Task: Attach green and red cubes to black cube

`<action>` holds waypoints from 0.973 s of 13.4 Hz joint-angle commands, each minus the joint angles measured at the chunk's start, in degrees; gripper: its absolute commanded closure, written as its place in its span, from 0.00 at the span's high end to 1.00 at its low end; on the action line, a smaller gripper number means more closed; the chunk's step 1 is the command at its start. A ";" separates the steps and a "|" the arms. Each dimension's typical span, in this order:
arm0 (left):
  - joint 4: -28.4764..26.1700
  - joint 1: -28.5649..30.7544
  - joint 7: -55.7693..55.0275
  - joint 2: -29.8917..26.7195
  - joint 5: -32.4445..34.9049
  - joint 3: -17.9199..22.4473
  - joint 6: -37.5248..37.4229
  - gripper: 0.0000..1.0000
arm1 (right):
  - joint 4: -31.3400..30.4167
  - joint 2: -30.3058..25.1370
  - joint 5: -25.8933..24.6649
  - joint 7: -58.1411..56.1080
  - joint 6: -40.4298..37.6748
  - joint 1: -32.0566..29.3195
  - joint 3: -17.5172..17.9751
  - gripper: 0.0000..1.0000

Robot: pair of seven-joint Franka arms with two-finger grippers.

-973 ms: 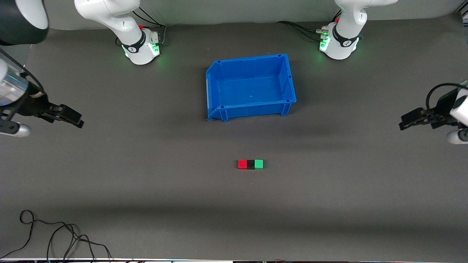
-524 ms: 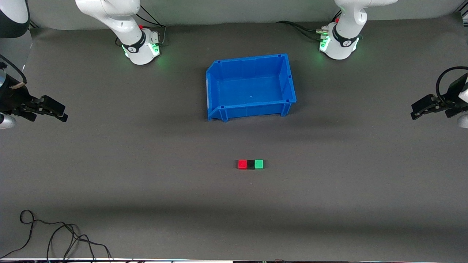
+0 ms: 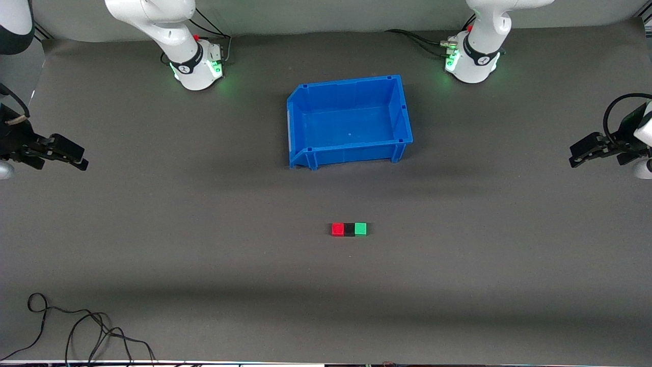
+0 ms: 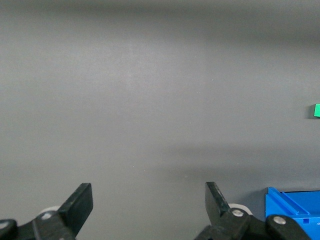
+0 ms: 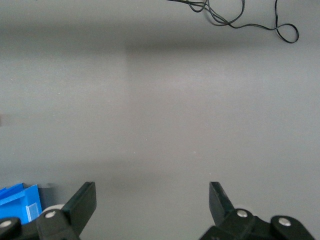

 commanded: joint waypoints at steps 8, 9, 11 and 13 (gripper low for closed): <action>0.97 -0.71 0.03 0.62 0.40 -0.18 -1.52 1.00 | -0.44 -0.82 1.14 -0.66 -3.29 1.33 -1.01 1.00; 0.97 -0.62 0.20 0.62 0.40 -0.18 -1.43 1.00 | -0.35 -0.90 1.32 -0.40 -3.38 1.33 -1.01 1.00; 1.41 -0.80 0.29 0.70 0.32 -0.18 -1.43 1.00 | 0.08 -0.82 1.93 -0.22 -4.95 1.33 -0.92 1.00; 1.59 -0.71 0.64 0.88 0.32 -0.18 -1.52 1.00 | 0.97 -0.38 2.46 -0.22 -5.40 1.33 -0.92 1.00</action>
